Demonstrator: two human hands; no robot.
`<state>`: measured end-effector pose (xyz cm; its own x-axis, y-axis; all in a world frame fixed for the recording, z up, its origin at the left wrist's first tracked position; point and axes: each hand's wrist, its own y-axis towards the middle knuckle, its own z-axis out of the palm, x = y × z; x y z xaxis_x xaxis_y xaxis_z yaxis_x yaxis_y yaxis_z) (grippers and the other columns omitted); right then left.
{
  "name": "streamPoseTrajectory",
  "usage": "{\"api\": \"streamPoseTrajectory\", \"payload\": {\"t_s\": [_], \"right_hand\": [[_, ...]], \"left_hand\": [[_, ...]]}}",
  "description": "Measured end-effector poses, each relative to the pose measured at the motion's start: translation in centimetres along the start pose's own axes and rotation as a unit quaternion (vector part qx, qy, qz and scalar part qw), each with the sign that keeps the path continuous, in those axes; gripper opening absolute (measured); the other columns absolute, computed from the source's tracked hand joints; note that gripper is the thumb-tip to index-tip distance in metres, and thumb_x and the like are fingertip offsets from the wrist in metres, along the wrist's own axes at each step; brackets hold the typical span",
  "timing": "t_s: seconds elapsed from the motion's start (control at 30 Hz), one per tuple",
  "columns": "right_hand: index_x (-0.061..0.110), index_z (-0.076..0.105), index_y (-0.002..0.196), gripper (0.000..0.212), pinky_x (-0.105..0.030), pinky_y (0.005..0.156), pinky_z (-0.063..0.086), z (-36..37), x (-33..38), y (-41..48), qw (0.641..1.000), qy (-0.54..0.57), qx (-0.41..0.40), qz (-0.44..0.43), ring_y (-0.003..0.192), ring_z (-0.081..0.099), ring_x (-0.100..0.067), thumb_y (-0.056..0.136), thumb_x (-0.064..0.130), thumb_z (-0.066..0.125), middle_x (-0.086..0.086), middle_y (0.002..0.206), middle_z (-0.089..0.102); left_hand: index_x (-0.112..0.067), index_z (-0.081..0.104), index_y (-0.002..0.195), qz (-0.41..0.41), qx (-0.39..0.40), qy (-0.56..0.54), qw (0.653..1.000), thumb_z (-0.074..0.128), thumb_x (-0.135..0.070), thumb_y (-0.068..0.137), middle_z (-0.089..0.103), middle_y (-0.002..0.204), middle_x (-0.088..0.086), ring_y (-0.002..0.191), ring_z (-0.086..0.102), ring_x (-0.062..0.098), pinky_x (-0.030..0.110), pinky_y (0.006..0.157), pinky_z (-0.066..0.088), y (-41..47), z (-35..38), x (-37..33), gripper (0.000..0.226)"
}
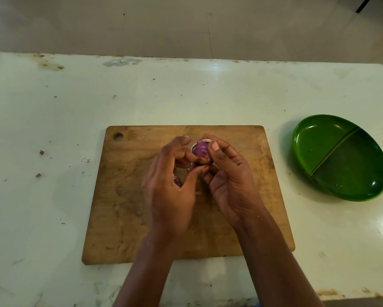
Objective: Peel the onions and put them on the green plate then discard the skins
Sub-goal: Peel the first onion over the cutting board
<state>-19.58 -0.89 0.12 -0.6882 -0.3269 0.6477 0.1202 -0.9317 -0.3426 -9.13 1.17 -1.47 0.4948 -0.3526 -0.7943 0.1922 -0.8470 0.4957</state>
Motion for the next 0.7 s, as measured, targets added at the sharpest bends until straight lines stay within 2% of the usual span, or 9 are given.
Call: {"api": "streamPoseTrajectory", "payload": {"t_s": [0.17, 0.27, 0.47, 0.6, 0.7], "right_hand": [[0.008, 0.071, 0.092, 0.036, -0.023, 0.065, 0.056, 0.02, -0.08, 0.16, 1.000, 0.012, -0.004, -0.002, 0.081, 0.068, -0.017, 0.059, 0.021, 0.074, -0.011, 0.091, 0.070], [0.007, 0.069, 0.094, 0.036, -0.022, 0.064, 0.056, 0.02, 0.00, 0.13, 1.000, 0.018, 0.000, 0.001, 0.079, 0.068, -0.015, 0.061, 0.020, 0.072, -0.009, 0.088, 0.070], [0.008, 0.070, 0.094, 0.035, -0.023, 0.068, 0.057, -0.19, -0.03, 0.17, 1.000, 0.022, 0.002, -0.004, 0.080, 0.067, -0.015, 0.062, 0.022, 0.075, -0.008, 0.088, 0.070], [0.005, 0.065, 0.099, 0.029, -0.021, 0.066, 0.056, 0.04, 0.21, -0.02, 1.000, 0.008, -0.009, 0.006, 0.081, 0.066, -0.015, 0.072, 0.015, 0.064, -0.008, 0.089, 0.069], [0.004, 0.063, 0.102, 0.030, -0.023, 0.070, 0.057, 0.11, 0.19, -0.02, 1.000, -0.001, -0.001, 0.008, 0.084, 0.066, -0.017, 0.074, 0.015, 0.062, -0.010, 0.091, 0.068]], "left_hand": [[-0.019, 0.047, 0.121, 0.020, 0.000, 0.024, 1.000, 0.077, -0.003, 0.074, 0.060, 0.086, -0.009, 0.077, 0.060, 0.007, 0.028, 0.074, 0.053, -0.30, 0.16, 0.06, 0.058], [-0.019, 0.045, 0.124, 0.018, 0.000, -0.003, 1.000, 0.076, -0.012, 0.076, 0.060, 0.088, -0.006, 0.080, 0.061, 0.009, 0.025, 0.077, 0.053, -0.11, -0.09, 0.00, 0.057], [-0.017, 0.045, 0.126, 0.033, 0.001, -0.024, 0.999, 0.071, -0.018, 0.080, 0.063, 0.097, -0.003, 0.090, 0.065, 0.012, 0.030, 0.081, 0.055, 0.20, -0.23, -0.13, 0.052], [-0.014, 0.047, 0.123, 0.025, -0.007, -0.024, 0.999, 0.068, -0.009, 0.082, 0.065, 0.094, 0.001, 0.088, 0.065, 0.011, 0.023, 0.081, 0.054, 0.11, -0.19, -0.01, 0.047], [-0.017, 0.045, 0.123, 0.018, -0.001, -0.026, 1.000, 0.061, -0.007, 0.086, 0.063, 0.090, 0.004, 0.084, 0.063, 0.015, 0.023, 0.077, 0.054, 0.24, -0.05, -0.16, 0.041]]}}
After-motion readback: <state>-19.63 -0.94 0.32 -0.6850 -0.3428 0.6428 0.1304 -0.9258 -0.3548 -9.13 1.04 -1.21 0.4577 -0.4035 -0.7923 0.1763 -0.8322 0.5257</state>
